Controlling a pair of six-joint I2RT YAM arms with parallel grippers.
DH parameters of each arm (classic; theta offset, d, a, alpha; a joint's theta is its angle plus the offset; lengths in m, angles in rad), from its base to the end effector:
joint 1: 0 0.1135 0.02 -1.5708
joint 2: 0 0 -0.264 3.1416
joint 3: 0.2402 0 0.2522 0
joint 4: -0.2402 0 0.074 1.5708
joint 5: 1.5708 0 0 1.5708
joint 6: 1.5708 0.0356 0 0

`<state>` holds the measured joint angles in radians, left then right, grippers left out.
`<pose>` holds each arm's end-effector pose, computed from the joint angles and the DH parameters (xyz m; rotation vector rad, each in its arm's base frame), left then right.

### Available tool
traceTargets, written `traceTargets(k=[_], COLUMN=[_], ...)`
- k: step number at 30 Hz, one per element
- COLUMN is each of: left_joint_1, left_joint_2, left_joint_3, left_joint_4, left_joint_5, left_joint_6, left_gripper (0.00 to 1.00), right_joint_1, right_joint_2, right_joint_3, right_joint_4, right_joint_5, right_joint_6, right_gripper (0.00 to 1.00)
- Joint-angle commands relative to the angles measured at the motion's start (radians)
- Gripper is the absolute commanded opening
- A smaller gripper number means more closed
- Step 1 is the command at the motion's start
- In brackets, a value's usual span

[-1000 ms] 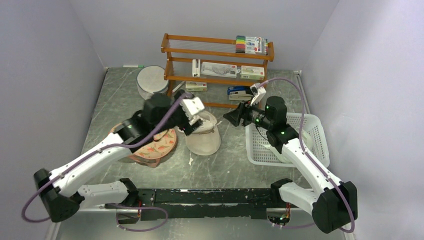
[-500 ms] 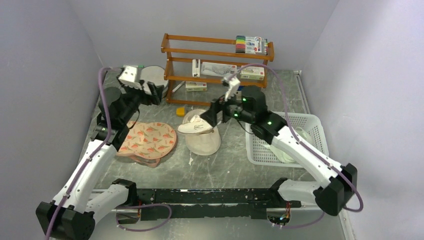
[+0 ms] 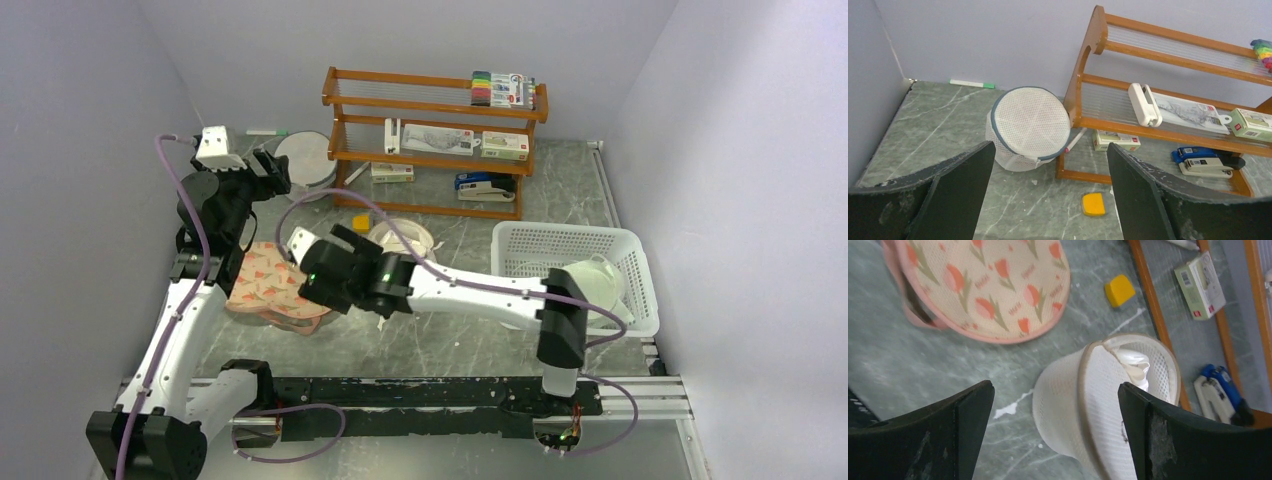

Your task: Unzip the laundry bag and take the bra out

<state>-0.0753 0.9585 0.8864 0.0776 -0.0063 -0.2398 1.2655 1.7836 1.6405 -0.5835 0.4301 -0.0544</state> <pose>0.2259 -0.0168 0.3723 -0.1340 1.5647 -0.2429 0.1363 0.3830 0.3253 -1.1856 1.8820 0.1683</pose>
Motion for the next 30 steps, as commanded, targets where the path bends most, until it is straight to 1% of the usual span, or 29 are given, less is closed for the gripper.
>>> traceTargets(k=[1,3,4,7,9,12,13,16,17,20,22,26,27,28,30], left_joint_1=[0.014,0.015,0.016,0.022,0.023,0.025,0.025,0.025,0.024,0.025,0.024,0.025,0.025,0.025,0.025], left_joint_2=[-0.034,-0.042,-0.044,-0.046,-0.045,-0.046,-0.046,-0.049,-0.048,-0.044,-0.044,-0.036,-0.033,-0.03,-0.024], left_joint_3=[-0.005,-0.009,-0.011,-0.011,-0.011,-0.011,-0.012,-0.014,-0.014,-0.011,-0.01,-0.009,-0.009,-0.008,-0.007], left_joint_4=[0.035,0.036,0.037,0.038,0.039,0.039,0.039,0.043,0.042,0.041,0.041,0.041,0.041,0.042,0.043], left_joint_5=[-0.055,-0.07,-0.071,-0.064,-0.054,-0.054,-0.055,-0.049,-0.045,-0.032,-0.03,-0.015,-0.009,-0.003,0.016], left_joint_6=[0.017,0.021,0.023,0.019,0.019,0.016,0.017,0.018,0.018,0.015,0.014,0.012,0.01,0.007,0.003], left_gripper=[0.94,0.94,0.94,0.94,0.94,0.94,0.94,0.94,0.94,0.94,0.94,0.94,0.94,0.94,0.95], right_joint_1=[0.04,0.053,0.061,0.071,0.076,0.083,0.084,0.083,0.083,0.082,0.083,0.081,0.08,0.079,0.075], right_joint_2=[0.079,0.107,0.126,0.19,0.219,0.23,0.231,0.266,0.264,0.228,0.174,0.056,0.016,-0.026,-0.112], right_joint_3=[0.06,0.074,0.082,0.118,0.132,0.129,0.13,0.142,0.145,0.134,0.104,-0.008,-0.037,-0.112,-0.253], right_joint_4=[-0.119,-0.116,-0.117,-0.14,-0.145,-0.107,-0.098,-0.088,-0.083,-0.039,0.022,0.2,0.271,0.365,0.574], right_joint_5=[0.281,0.313,0.341,0.415,0.452,0.469,0.471,0.497,0.504,0.506,0.508,0.542,0.555,0.568,0.598], right_joint_6=[-0.097,-0.126,-0.141,-0.152,-0.154,-0.175,-0.178,-0.167,-0.161,-0.142,-0.136,-0.116,-0.105,-0.093,-0.069], right_gripper=[0.96,0.94,0.92,0.79,0.72,0.61,0.56,0.34,0.3,0.2,0.15,0.12,0.12,0.11,0.07])
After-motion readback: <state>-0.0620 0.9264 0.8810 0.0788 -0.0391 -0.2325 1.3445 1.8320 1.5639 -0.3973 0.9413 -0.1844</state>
